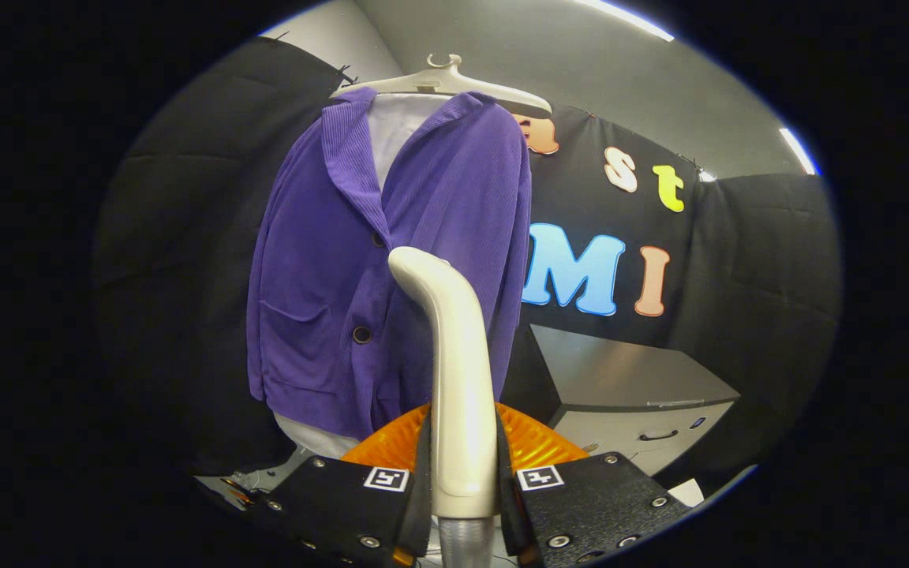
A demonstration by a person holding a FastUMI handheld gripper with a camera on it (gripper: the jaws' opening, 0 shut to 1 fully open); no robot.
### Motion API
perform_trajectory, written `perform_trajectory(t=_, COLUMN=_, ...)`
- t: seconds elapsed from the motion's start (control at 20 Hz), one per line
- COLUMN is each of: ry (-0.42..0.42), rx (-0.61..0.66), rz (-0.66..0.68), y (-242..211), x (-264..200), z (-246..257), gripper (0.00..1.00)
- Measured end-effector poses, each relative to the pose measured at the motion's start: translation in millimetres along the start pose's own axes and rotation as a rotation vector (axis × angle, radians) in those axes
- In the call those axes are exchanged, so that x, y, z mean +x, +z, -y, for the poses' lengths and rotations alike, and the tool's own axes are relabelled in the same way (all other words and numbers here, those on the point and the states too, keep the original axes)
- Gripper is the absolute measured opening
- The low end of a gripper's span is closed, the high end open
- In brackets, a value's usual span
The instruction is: Iron the clothes twice with a garment steamer, once on the left side and once on the right side.
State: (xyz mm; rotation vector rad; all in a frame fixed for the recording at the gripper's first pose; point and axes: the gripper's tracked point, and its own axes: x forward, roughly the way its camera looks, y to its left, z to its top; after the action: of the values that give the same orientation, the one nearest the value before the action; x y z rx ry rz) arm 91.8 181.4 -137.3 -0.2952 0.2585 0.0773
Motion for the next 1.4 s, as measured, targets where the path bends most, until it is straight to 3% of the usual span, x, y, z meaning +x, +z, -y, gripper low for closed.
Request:
perform_trajectory(t=0.4, ry=0.014, rx=-0.063, rz=-0.109, y=-82, x=-2, z=-15, gripper=0.35)
perform_trajectory(t=0.65, ry=0.049, rx=-0.035, rz=-0.23, y=-137, x=2, z=-24, gripper=0.35)
perform_trajectory(t=1.05, ry=0.045, rx=-0.006, rz=-0.3, y=-171, x=2, z=-21, gripper=0.35)
perform_trajectory(t=1.4, ry=0.1, rx=0.039, rz=-0.479, y=-219, x=-28, z=-18, gripper=0.35)
